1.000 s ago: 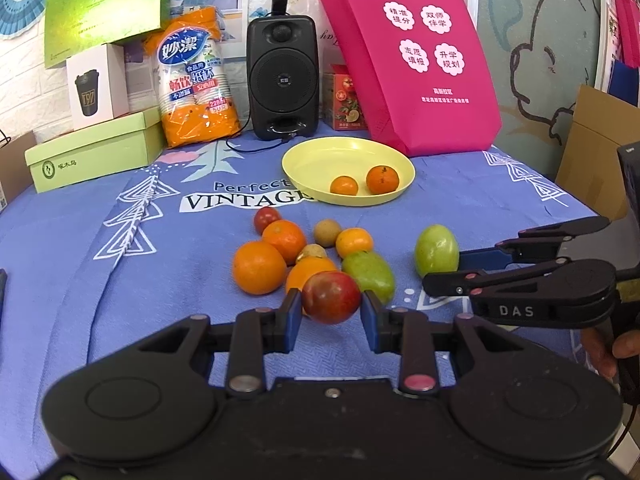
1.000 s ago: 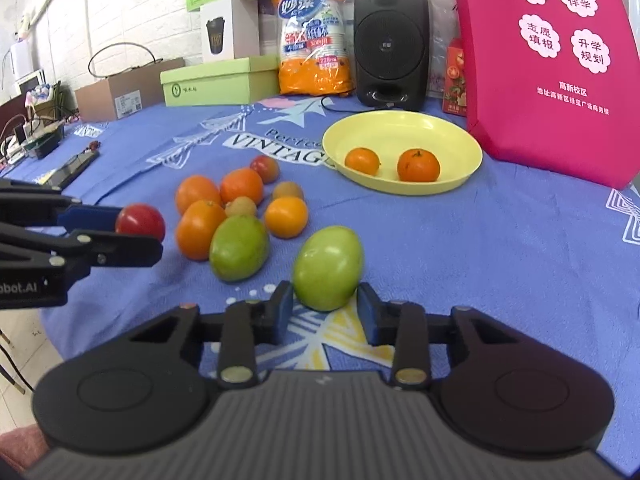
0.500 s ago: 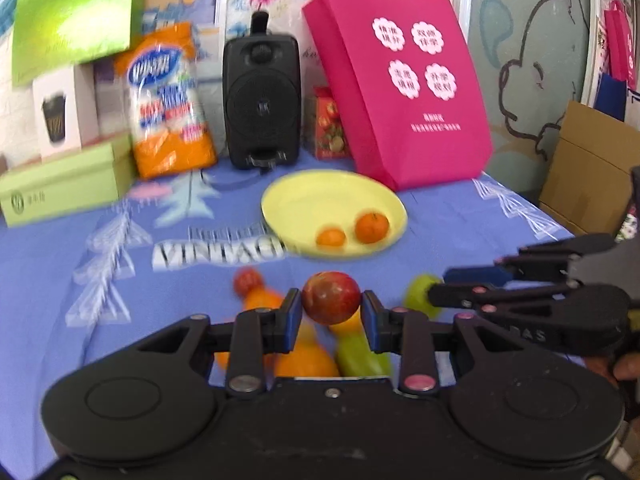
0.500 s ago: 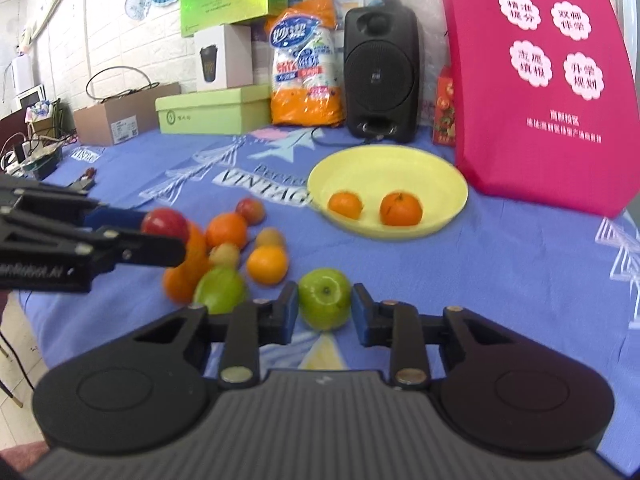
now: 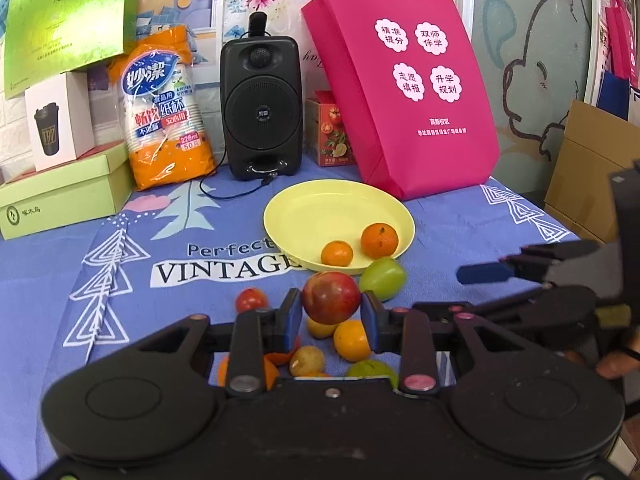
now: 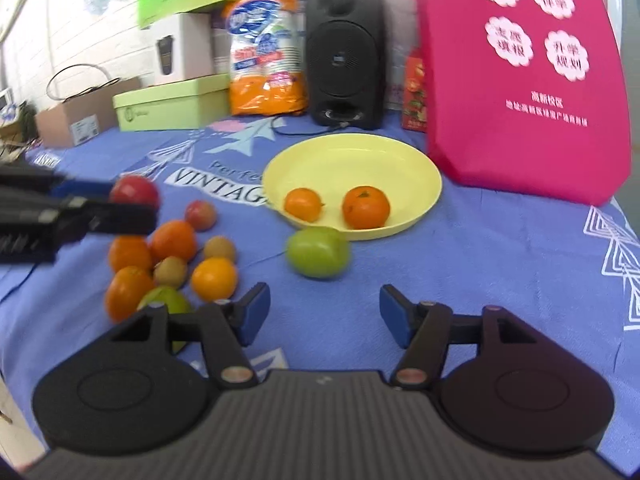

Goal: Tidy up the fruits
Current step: 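Carry both fruits over the yellow plate and open both tools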

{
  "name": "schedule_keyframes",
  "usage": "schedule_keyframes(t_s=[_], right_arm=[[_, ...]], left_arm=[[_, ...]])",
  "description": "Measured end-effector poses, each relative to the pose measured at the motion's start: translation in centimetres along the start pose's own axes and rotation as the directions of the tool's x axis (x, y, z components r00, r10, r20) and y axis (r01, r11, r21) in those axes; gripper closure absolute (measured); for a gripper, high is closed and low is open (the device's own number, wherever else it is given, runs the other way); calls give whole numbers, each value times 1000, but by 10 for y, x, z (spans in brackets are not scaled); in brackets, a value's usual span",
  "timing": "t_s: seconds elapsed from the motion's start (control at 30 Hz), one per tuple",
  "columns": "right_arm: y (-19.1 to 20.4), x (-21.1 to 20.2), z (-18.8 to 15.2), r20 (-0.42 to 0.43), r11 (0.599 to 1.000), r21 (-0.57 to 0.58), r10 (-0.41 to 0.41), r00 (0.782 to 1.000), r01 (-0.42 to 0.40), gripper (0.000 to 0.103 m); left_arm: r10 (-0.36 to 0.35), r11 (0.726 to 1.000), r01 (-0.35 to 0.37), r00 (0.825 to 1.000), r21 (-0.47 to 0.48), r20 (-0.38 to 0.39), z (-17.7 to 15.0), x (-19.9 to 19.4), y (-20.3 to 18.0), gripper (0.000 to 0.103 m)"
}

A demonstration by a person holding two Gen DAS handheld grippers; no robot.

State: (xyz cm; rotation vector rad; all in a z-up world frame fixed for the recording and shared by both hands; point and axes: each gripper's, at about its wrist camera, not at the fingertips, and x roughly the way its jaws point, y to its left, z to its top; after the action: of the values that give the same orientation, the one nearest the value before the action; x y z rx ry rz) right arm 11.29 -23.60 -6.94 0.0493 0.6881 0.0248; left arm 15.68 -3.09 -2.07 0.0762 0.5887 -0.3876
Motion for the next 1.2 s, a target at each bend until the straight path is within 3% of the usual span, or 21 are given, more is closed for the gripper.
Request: schedule_keyframes(t_s=[0.1, 0.2, 0.27, 0.4, 0.5, 0.7, 0.87, 0.97, 1.07, 1.13, 1.2], right_arm=[[-4, 24, 11, -32, 999, 10, 39, 999, -39, 33], [-4, 47, 19, -46, 997, 22, 79, 996, -78, 38], [-2, 58, 21, -56, 999, 1, 48, 997, -48, 57], [-4, 50, 22, -40, 997, 23, 77, 996, -76, 57], [-10, 30, 30, 19, 997, 19, 80, 997, -80, 57], [-34, 47, 67, 41, 1000, 17, 21, 999, -22, 57], [-47, 84, 81, 23, 999, 37, 21, 1000, -22, 57], [-50, 94, 85, 34, 999, 45, 16, 999, -18, 57], [-51, 97, 87, 36, 999, 48, 7, 999, -9, 57], [-50, 88, 86, 57, 999, 39, 4, 998, -6, 57], [-51, 74, 83, 79, 999, 36, 0, 997, -3, 57]], left_arm=[[-2, 1000, 2, 1000, 7, 7, 4, 3, -2, 72], [1, 1000, -1, 1000, 17, 6, 8, 8, -3, 72], [4, 1000, -4, 1000, 18, 3, 10, 12, -1, 72], [10, 999, -10, 1000, 41, -2, 16, 21, 0, 72], [7, 998, -6, 1000, 70, -6, 25, 34, 1, 72], [5, 997, -2, 999, 73, -43, 55, 94, 7, 72], [41, 998, -35, 990, 43, -138, 68, 155, 16, 71], [23, 1000, -27, 980, -15, -200, 69, 177, 28, 70], [32, 999, -38, 980, -30, -197, 69, 177, 34, 57], [38, 999, -44, 985, -29, -171, 69, 165, 36, 40], [56, 998, -59, 990, -17, -131, 69, 147, 37, 37]])
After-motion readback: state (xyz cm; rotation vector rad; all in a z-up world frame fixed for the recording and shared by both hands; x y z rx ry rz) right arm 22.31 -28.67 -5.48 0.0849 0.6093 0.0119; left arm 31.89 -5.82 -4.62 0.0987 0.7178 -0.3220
